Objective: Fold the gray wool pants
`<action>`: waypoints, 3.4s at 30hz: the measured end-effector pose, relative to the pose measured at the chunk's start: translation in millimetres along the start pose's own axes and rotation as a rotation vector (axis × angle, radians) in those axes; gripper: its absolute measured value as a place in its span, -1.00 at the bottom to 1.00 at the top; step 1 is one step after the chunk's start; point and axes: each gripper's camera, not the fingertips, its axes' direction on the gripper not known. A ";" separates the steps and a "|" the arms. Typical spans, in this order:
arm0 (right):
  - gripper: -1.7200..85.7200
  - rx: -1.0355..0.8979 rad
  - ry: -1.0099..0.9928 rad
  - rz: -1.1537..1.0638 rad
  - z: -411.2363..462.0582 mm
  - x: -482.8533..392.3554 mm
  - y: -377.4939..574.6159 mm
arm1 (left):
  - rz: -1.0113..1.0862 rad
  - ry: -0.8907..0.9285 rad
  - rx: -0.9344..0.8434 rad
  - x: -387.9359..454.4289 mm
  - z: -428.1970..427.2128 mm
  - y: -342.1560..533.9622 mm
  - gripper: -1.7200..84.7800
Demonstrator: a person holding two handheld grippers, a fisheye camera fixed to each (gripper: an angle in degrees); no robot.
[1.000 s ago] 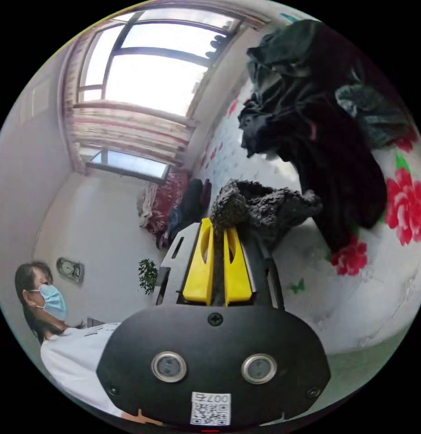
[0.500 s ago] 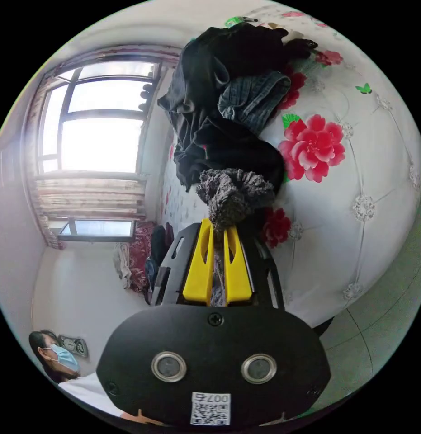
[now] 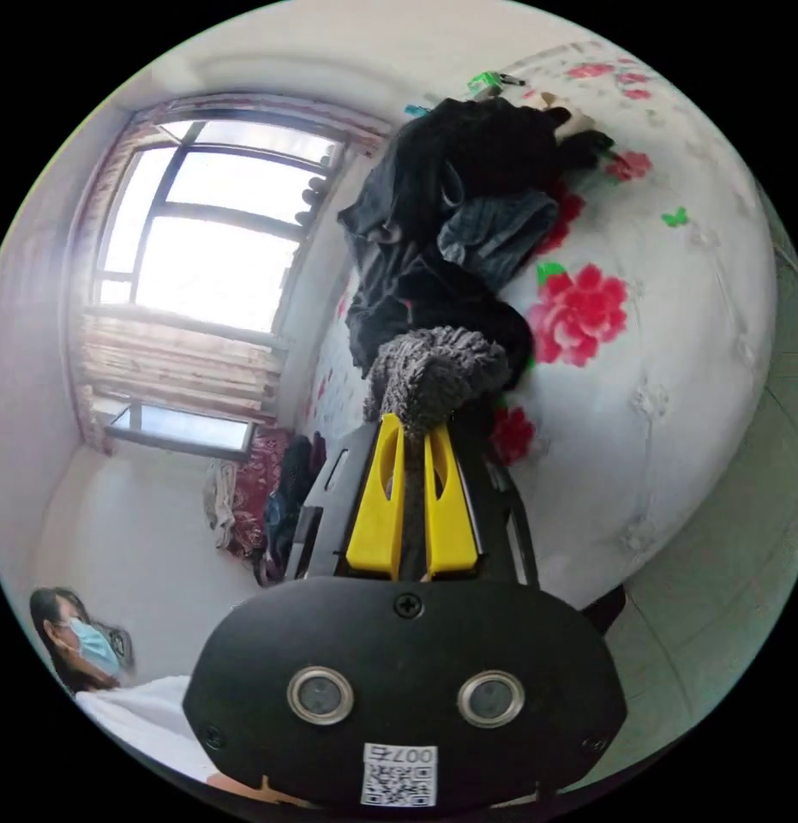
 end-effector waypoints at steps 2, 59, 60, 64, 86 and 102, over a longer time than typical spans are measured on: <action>-0.95 -0.040 0.080 0.203 9.0 63.0 30.5 | -0.162 0.159 -0.030 -45.0 22.4 13.3 -0.92; -0.73 -0.470 0.206 -0.417 196.6 72.6 456.1 | 1.366 0.654 -0.819 420.1 351.4 336.0 -0.61; -0.73 -0.452 0.199 -0.402 185.7 79.2 447.6 | 1.354 0.659 -0.803 413.1 352.2 335.7 -0.61; -0.68 -0.397 0.131 -0.380 143.8 99.5 395.9 | 1.245 0.529 -0.596 352.2 338.6 287.8 -0.62; -0.74 -0.742 -0.281 -0.227 140.3 147.3 207.3 | 0.561 0.611 -0.639 151.6 505.8 142.6 -0.80; -0.75 -0.559 -0.599 -0.651 380.0 -201.4 82.1 | 0.862 0.547 -0.088 278.2 420.5 -265.3 -0.76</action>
